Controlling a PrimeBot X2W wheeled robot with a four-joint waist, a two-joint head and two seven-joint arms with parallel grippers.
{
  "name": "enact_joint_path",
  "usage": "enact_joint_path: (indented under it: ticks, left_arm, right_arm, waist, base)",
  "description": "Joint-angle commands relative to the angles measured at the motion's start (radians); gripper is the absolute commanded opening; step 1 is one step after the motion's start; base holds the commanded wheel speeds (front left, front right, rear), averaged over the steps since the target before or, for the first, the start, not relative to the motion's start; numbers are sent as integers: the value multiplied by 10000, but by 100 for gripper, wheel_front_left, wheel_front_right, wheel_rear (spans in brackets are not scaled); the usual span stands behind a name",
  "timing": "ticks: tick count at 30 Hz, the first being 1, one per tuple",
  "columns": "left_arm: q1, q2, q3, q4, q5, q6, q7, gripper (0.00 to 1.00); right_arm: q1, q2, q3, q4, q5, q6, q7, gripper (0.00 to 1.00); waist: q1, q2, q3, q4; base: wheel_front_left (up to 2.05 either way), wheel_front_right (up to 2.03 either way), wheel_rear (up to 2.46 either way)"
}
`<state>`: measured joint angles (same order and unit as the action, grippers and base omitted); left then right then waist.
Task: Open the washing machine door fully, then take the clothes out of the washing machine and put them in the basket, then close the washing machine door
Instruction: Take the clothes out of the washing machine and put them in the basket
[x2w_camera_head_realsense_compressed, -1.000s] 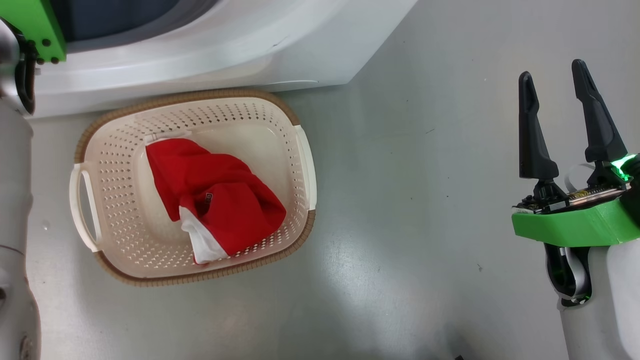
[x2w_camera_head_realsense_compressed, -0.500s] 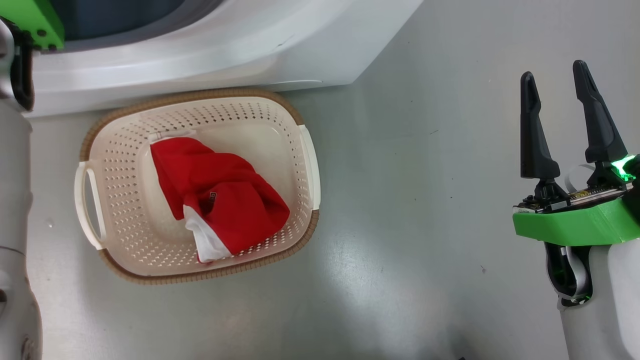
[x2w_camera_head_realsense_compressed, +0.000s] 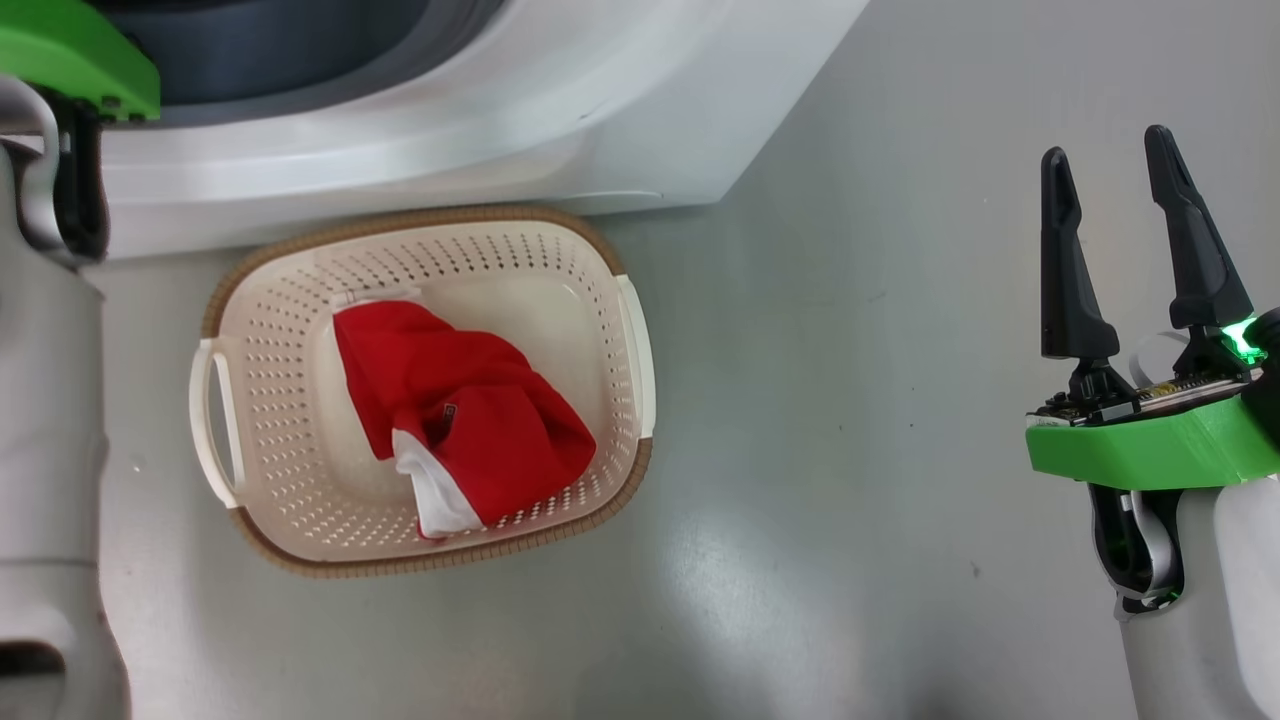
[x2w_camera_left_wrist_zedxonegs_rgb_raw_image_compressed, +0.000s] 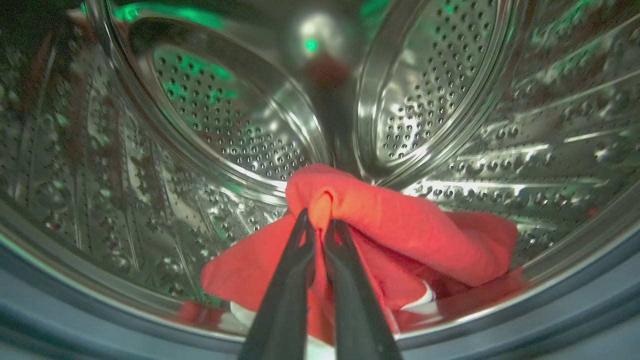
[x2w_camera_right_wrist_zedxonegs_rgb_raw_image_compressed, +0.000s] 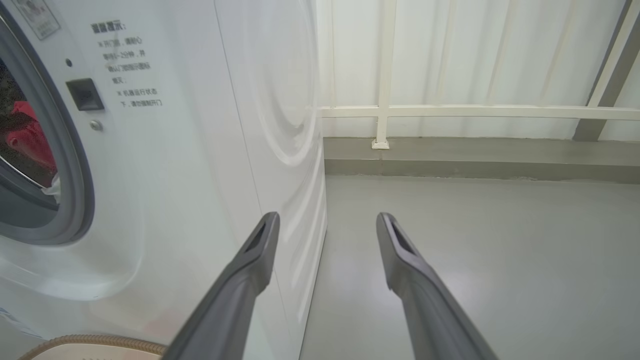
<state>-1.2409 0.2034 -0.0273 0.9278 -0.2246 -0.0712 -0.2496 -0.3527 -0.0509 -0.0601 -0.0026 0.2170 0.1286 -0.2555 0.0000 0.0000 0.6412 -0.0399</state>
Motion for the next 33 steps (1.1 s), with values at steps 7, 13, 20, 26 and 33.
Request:
enact_joint_path:
  ticks: [7,13,20,26,33]
  left_arm:
    - [2319,160,609,-3119,-46,-74,-119,0]
    - [4031,-115,733,-4531,82,-191,-120,0]
    - [5691,-493,855,-5510,112,-307,-121,0]
    - [6851,-710,967,-6173,93,-394,-121,0]
    - [7759,-896,908,-6664,-27,-478,-121,0]
  right_arm:
    - [229,7,222,-67,89,21,-63,100]
    - [387,7,282,90,122,21,-63,100]
    - [656,7,379,280,114,21,-63,100]
    - [935,7,455,367,107,21,-63,100]
    - [1152,7,467,430,145,21,-63,100]
  waist:
    - [0,0,-837,76]
    - [0,0,-1499,113]
    - [0,0,-2345,190]
    - [0,0,-3042,196]
    - [0,0,-3533,249]
  base:
    - [0,0,0]
    - [0,0,0]
    - [0,0,0]
    - [0,0,0]
    - [0,0,0]
